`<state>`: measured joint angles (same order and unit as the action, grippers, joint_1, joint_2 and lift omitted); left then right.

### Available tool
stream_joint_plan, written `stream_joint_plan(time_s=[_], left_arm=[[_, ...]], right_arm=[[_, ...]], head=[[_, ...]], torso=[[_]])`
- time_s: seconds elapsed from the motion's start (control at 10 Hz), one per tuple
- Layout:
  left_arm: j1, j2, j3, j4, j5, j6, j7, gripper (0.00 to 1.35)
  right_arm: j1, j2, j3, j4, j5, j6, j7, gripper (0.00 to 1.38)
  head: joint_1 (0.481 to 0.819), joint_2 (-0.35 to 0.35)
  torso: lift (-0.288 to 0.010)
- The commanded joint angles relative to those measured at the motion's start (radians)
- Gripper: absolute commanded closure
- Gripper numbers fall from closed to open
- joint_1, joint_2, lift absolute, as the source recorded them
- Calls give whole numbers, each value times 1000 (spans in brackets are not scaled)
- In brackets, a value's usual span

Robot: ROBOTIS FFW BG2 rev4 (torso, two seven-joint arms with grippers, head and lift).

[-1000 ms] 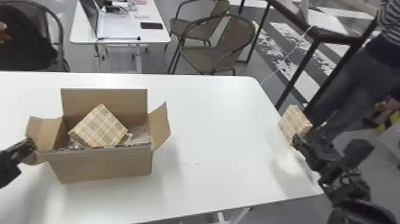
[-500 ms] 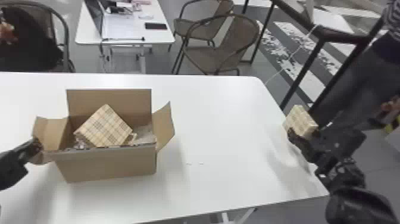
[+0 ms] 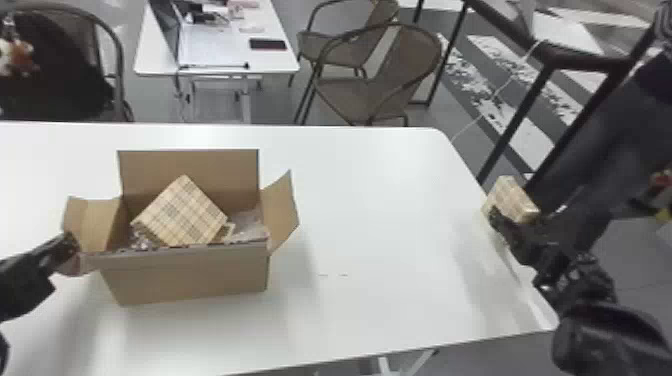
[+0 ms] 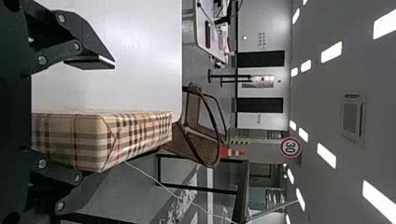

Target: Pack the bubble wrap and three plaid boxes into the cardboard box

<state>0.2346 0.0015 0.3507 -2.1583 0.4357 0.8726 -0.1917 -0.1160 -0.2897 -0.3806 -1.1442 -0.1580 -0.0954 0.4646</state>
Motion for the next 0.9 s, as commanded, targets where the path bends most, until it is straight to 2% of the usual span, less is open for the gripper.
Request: stream_joint_plan(time_s=[0.0, 0.1, 0.4, 0.5, 0.6, 0.7, 0.8], left_arm=[[2, -4, 1, 0, 0, 0, 0, 1220], [3, -4, 2, 0, -2, -1, 0, 1220], [9, -4, 5, 0, -5, -9, 0, 1220], [8, -4, 2, 2, -6, -10, 0, 1220], [8, -4, 4, 0, -8, -15, 0, 1220], [8, -4, 5, 0, -12, -15, 0, 1220], [8, -4, 2, 0, -15, -17, 1, 1220]], right_arm=[[27, 6, 0, -38, -9, 22, -35, 1133], [44, 4, 0, -60, -25, 22, -55, 1182], [88, 6, -1, -129, -83, 31, -80, 1182], [116, 11, 9, -213, -164, 123, -86, 1182], [139, 23, 20, -370, -256, 335, -95, 1182], [107, 21, 55, -546, -359, 665, -100, 1182], [36, -11, 143, -652, -479, 872, -155, 1182]], head=[[695, -201], [695, -205], [695, -211], [695, -210], [695, -205], [695, -178], [695, -154]], torso=[[-148], [-148], [-148], [-148], [-148], [-148], [-148]])
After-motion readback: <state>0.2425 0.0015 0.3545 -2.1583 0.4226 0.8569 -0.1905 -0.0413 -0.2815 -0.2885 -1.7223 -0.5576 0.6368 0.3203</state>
